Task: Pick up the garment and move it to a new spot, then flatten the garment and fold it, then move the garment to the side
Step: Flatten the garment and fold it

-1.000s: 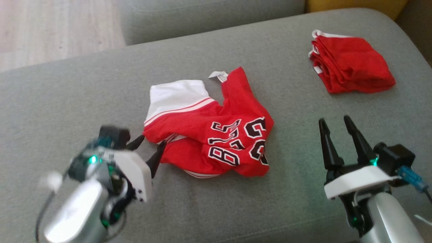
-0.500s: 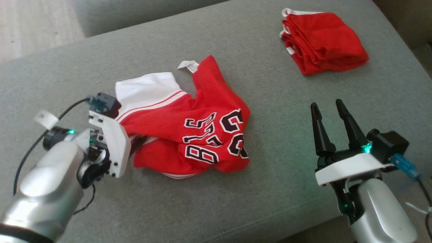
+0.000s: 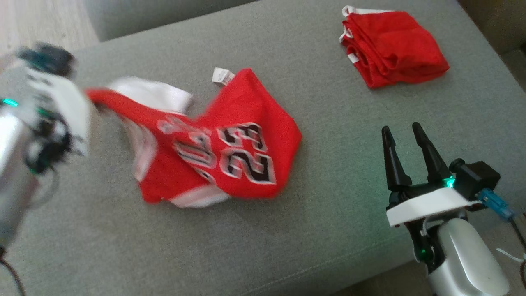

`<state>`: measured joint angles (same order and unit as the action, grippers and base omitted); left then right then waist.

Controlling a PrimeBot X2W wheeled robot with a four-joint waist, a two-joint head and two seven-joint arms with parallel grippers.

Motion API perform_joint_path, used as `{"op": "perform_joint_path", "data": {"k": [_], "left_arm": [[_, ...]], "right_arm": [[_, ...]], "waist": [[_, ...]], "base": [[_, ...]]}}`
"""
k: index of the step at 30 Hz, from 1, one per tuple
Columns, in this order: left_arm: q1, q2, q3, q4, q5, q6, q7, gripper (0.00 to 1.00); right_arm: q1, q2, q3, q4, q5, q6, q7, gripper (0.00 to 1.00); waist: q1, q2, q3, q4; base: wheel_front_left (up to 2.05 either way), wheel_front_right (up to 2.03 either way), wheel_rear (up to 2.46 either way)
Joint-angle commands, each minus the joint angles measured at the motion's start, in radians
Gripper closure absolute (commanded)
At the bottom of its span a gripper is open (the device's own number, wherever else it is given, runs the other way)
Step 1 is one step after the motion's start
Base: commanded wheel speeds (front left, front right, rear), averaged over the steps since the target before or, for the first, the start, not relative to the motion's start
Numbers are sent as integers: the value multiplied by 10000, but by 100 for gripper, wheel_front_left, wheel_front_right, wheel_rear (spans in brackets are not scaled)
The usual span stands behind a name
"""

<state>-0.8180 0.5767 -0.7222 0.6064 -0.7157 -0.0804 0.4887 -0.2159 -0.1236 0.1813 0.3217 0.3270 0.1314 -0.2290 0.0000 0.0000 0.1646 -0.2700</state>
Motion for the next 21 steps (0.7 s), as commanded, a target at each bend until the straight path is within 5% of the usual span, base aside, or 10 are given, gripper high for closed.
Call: {"op": "perform_joint_path", "data": {"k": [1,8,10,11,12,21], "left_arm": [[-803,606,616,56,130,167,-197,100],[-2008,912,966,1837,807,836,-1647,100],[-2164,798,1028,2357,868,1002,-2059,68],[-2183,695,1082,2615,817,1037,-2228,16],[-2185,573,1123,2846,753,1028,-2380,0],[-2139,-226,826,3555,937,425,-4156,0]], "right_arm": [[-389,-97,216,-353,-10,-7,-32,0],[-778,-81,389,-394,59,-7,-45,0],[-844,-52,412,-354,63,-7,-69,0],[-863,-33,424,-320,62,-7,-81,0],[-875,-17,434,-280,60,-7,-92,0],[-694,-131,427,49,32,-7,-126,0]], "waist": [[0,0,163,1],[0,0,895,-254],[0,0,1028,-269],[0,0,1049,-259],[0,0,1052,-228],[0,0,218,553]], "base": [[0,0,0],[0,0,0],[0,0,0],[0,0,0],[0,0,0],[0,0,0]]}}
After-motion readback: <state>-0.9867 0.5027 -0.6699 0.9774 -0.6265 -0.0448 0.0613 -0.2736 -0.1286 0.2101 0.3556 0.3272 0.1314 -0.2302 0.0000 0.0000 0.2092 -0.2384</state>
